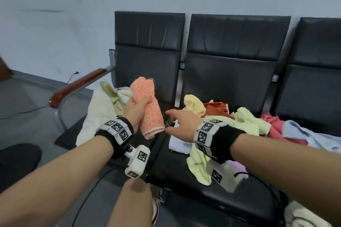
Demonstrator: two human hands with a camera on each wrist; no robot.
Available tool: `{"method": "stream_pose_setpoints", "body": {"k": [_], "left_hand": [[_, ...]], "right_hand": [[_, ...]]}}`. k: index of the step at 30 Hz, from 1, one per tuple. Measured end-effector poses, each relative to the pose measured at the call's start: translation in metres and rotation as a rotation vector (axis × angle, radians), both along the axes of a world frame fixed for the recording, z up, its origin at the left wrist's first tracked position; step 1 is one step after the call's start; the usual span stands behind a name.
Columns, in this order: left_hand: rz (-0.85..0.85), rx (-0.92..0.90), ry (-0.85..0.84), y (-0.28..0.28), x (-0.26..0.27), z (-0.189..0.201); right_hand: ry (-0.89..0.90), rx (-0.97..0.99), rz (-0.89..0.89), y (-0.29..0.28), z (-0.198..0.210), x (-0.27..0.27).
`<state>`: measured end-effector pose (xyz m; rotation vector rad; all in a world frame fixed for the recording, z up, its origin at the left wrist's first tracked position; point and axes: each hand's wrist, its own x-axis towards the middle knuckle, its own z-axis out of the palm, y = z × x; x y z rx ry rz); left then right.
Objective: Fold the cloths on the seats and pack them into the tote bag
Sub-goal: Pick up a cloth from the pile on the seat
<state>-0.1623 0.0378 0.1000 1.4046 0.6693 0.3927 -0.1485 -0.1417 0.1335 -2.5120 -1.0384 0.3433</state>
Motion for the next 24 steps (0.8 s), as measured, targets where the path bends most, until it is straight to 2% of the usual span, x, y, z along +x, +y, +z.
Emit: {"method": "stream_pose_setpoints", "body": {"k": [5, 10, 13, 19, 22, 24], "left_hand": [[0.159, 0.03, 0.169, 0.079, 0.016, -0.026], [0.294, -0.037, 0.244, 0.155, 0.041, -0.069], [0.333, -0.06, 0.283, 0.192, 0.057, -0.097], [0.374, 0.041, 0.366, 0.251, 0.075, -0.138], [0.389, 0.084, 0.363, 0.267, 0.077, -0.145], [0.389, 0.083, 0.36, 0.273, 0.078, -0.152]], "right_hand": [[-0.081, -0.148, 0.139, 0.073, -0.037, 0.027], [-0.237, -0.3, 0.338, 0.156, -0.088, 0.049], [-0.279, -0.336, 0.379, 0.201, -0.128, 0.064], [-0.187, -0.437, 0.36, 0.271, -0.204, 0.094], [-0.07, -0.376, 0.274, 0.294, -0.239, 0.101], [-0.014, -0.423, 0.325, 0.299, -0.253, 0.104]]}}
